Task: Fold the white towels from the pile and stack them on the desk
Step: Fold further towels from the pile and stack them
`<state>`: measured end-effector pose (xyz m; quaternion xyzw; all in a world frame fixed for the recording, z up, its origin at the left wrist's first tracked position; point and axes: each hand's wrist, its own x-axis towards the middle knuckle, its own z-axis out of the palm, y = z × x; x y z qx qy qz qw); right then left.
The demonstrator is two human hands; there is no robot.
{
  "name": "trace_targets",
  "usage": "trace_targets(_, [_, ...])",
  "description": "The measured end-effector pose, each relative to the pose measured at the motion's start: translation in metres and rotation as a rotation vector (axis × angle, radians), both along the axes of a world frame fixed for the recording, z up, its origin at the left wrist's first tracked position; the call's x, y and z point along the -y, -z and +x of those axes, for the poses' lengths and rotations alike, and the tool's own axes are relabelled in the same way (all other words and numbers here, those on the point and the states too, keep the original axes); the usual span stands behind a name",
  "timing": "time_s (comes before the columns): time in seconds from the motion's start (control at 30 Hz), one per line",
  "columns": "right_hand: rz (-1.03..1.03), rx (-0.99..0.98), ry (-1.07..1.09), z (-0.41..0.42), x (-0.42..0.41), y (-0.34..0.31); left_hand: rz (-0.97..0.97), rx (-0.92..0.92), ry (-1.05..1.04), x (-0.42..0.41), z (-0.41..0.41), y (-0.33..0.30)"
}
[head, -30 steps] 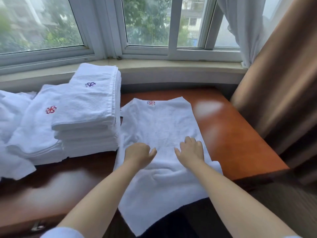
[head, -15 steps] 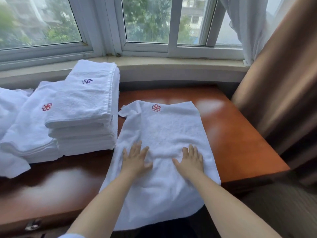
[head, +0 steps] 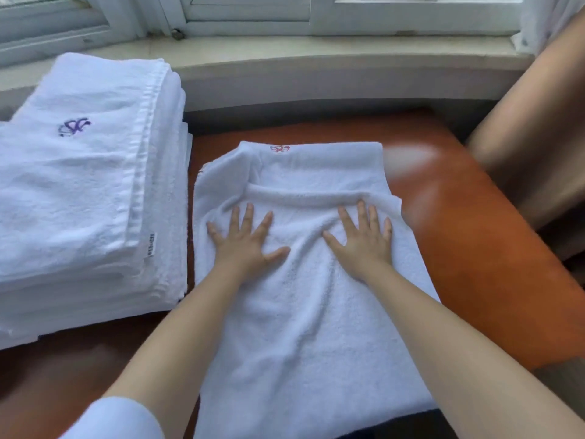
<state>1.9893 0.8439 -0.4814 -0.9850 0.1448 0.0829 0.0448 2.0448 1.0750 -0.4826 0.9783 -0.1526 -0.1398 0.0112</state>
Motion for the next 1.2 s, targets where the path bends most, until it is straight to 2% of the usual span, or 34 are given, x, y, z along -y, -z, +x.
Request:
trace_targets(0.3, [0.02,0.073,-0.005,0.074,0.017,0.005,-0.061,0.117,0.004,0.013,0.076,0.003])
trace_targets(0.33, [0.032,0.135,0.0,0.074,0.015,0.002,-0.091,0.187,0.004,0.014,0.074,-0.001])
trace_targets(0.4, [0.006,0.375,-0.053,0.067,0.008,-0.005,-0.18,0.456,0.125,0.018,0.061,-0.008])
trace_targets(0.43, [-0.052,0.449,-0.112,0.062,0.003,-0.008,-0.219,0.584,0.212,0.02,0.051,-0.009])
trace_targets(0.47, [-0.079,0.444,-0.163,0.057,-0.001,-0.01,-0.268,0.608,0.255,0.022,0.041,-0.012])
trace_targets(0.57, [0.108,0.239,-0.137,0.039,-0.006,-0.015,-0.339,0.254,0.098,0.023,0.008,-0.023])
trace_targets(0.67, [0.114,0.189,-0.192,0.002,-0.011,-0.017,-0.381,0.08,0.065,0.007,-0.039,-0.024])
trace_targets(0.8, [0.139,0.25,-0.177,-0.076,-0.029,-0.022,-0.492,0.171,0.044,-0.025,-0.13,-0.033])
trace_targets(0.93, [0.2,0.24,-0.248,-0.144,-0.061,-0.026,-0.453,0.339,0.127,-0.059,-0.203,-0.032])
trace_targets(1.03, [0.275,0.252,-0.286,-0.171,-0.091,-0.028,-0.493,0.461,0.106,-0.079,-0.236,-0.033])
trace_targets(1.1, [0.285,0.209,-0.364,-0.184,-0.105,-0.029,-0.466,0.42,0.101,-0.089,-0.25,-0.031])
trace_targets(1.2, [0.298,0.131,-0.423,-0.205,-0.107,-0.026,-0.318,0.229,0.208,-0.101,-0.258,-0.023])
